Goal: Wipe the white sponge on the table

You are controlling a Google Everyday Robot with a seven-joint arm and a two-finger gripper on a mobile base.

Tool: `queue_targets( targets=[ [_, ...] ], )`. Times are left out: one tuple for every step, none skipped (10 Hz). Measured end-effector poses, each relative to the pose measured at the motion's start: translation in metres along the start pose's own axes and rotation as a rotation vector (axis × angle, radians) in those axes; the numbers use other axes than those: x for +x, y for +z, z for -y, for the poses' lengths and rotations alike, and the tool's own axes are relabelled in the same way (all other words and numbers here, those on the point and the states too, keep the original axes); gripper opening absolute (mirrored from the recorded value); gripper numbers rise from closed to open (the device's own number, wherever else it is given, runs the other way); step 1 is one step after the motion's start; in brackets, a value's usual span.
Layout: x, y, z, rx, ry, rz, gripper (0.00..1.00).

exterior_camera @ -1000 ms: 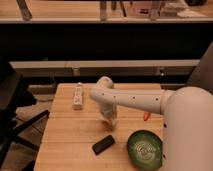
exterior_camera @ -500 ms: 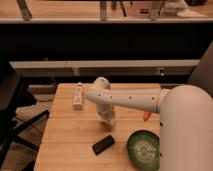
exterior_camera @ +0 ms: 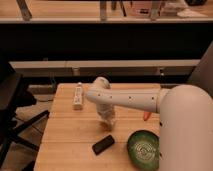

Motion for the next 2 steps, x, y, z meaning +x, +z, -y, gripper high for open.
queue_targets(
  targets=[
    [-0.0002,-0.0002,-0.0002,-0.001,-0.009,0.002,0.01],
    [0.0004,-0.0004,0.0,-0.001,-0.016,0.003,0.01]
  ],
)
